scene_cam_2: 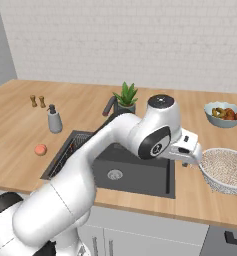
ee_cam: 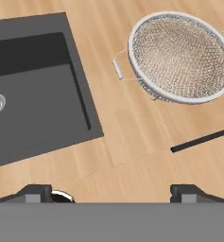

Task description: Put the colander in the sink, put the peach in the colander, and turn on the sink faucet and pour water over the colander.

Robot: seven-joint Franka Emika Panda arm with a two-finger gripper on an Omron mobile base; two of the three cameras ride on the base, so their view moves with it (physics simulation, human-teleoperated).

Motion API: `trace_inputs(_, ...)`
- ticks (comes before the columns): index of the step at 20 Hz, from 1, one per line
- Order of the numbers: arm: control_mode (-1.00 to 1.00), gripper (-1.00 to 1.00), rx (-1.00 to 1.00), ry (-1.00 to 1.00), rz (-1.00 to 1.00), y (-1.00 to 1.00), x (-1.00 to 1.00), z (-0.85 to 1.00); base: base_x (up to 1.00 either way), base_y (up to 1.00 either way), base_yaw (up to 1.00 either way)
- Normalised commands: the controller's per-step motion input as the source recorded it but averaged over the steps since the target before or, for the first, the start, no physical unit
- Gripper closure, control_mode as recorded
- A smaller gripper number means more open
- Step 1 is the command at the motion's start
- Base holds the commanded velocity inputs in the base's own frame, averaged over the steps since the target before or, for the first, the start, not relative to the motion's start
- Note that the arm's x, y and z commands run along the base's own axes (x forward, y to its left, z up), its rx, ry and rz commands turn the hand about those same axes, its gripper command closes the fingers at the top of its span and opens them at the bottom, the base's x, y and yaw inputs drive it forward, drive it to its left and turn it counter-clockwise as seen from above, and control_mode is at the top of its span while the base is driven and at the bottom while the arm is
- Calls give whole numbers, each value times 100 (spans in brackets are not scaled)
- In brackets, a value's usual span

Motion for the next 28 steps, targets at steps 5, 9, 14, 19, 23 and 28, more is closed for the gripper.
trace_inputs(5, -100, -100, -6, 15, 1, -75, 11, -26, 0, 0, 0)
trace_inputs(9, -100, -100, -15, 0, 24, -30, 0, -29, 0, 0, 0)
trace_inputs(14, -100, -100, -19, -1, 37, -12, 5, -33, 0, 0, 0)
trace_inputs(19, -100, -100, -7, -5, 35, -12, 29, -38, 0, 0, 0)
trace_inputs(23, -100, -100, -5, 1, 26, -8, 42, -27, 0, 0, 0)
trace_inputs(28, -100, -100, -13, 1, 13, -18, 19, -17, 0, 0, 0)
